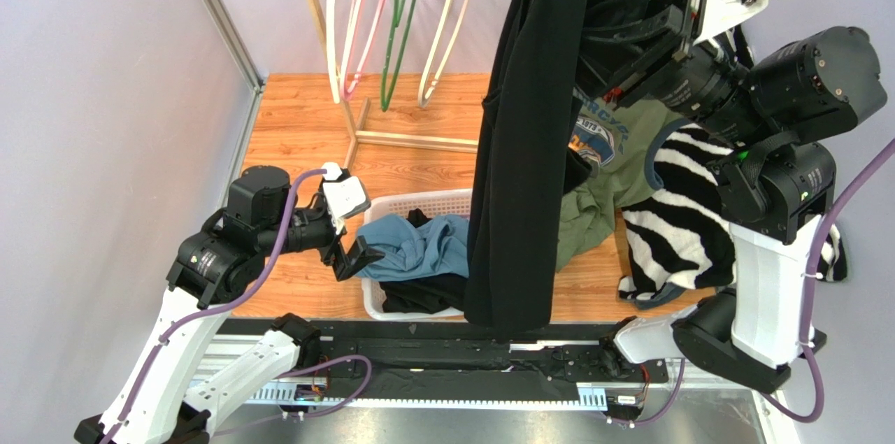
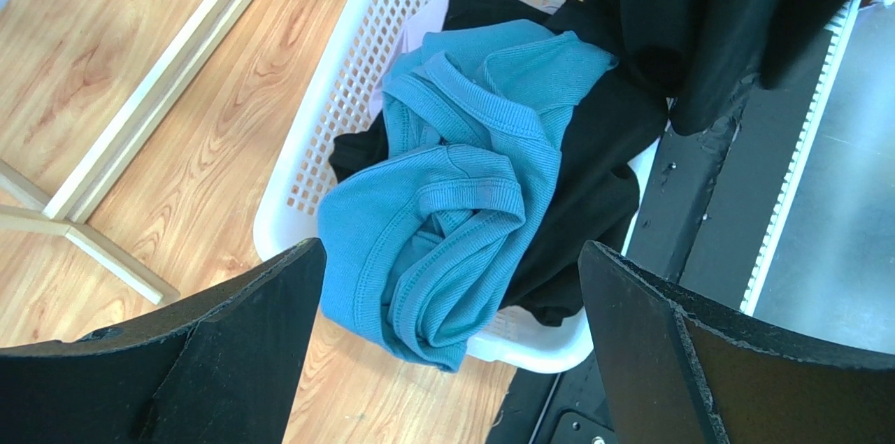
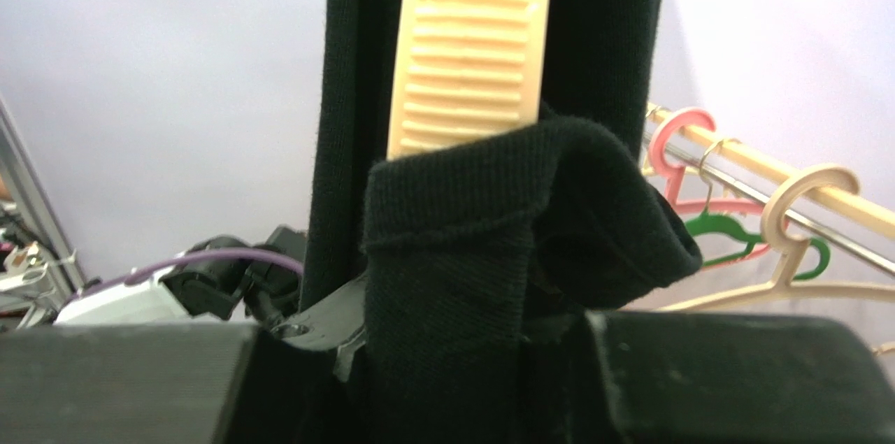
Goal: Remove the tank top from the hanger
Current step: Pick up the hanger from the clothesline.
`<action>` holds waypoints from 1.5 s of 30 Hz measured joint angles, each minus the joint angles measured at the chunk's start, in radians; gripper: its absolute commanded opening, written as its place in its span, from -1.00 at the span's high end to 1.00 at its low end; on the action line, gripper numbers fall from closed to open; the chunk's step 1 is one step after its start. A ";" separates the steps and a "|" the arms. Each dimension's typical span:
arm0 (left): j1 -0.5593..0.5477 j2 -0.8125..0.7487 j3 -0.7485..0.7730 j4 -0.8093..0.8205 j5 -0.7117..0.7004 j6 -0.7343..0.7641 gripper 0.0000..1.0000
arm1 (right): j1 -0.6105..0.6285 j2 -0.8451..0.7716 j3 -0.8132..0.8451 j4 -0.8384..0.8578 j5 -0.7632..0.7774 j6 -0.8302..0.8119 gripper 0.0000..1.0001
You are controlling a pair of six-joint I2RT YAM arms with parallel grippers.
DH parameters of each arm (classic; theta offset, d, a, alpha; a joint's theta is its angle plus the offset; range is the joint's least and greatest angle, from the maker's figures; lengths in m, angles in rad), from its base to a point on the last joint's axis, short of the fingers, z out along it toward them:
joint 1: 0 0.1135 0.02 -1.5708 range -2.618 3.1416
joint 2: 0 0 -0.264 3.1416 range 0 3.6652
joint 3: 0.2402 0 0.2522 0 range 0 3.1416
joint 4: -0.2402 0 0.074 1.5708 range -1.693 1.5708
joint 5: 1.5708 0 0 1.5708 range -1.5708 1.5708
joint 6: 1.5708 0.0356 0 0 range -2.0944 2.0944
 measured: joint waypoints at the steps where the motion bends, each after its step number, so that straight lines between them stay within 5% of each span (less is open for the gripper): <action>1: 0.003 0.000 0.000 0.000 0.003 0.000 -0.98 | 0.001 0.018 0.032 0.002 0.010 0.006 1.00; 5: 0.014 0.001 0.000 0.000 0.020 -0.001 -0.98 | 0.008 0.112 0.156 0.058 0.040 0.040 1.00; 22: 0.028 -0.002 -0.001 0.000 0.050 -0.004 -0.98 | 0.119 0.281 0.203 0.259 0.214 0.036 1.00; 29: 0.028 -0.023 -0.005 -0.001 0.055 0.001 -0.99 | 0.153 0.131 -0.105 0.148 0.209 -0.061 1.00; 35: 0.028 -0.045 0.021 -0.063 0.048 0.043 -0.98 | 0.187 -0.051 -0.484 -0.120 0.168 -0.130 1.00; 45: 0.028 -0.090 0.362 -0.211 0.051 0.122 -0.98 | 0.339 -0.246 -0.737 -0.430 0.123 -0.233 1.00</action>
